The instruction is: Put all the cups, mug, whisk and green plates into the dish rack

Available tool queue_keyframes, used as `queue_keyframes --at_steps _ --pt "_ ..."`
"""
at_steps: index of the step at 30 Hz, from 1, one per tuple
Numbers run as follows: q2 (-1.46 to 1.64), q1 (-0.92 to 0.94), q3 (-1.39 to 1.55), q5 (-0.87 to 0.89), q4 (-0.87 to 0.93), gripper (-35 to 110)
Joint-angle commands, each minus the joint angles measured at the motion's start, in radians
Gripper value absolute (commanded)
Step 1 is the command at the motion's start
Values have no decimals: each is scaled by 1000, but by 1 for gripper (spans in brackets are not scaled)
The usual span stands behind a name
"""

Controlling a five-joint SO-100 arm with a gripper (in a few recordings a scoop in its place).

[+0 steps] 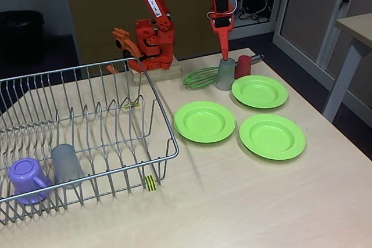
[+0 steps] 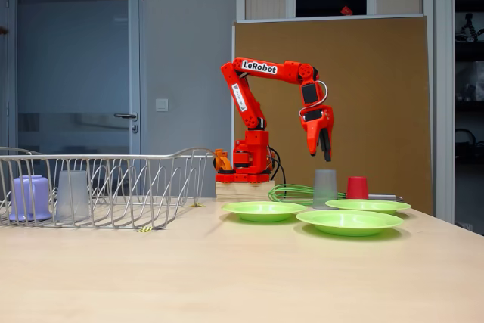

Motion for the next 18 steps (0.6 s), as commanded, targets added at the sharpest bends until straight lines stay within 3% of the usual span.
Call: queue_keyframes --at_steps 1,13,18 --pt "-43 -2 3 -8 -63 48" --pt "-115 21 137 -46 -304 46" --pt "-117 43 150 -109 -319 37"
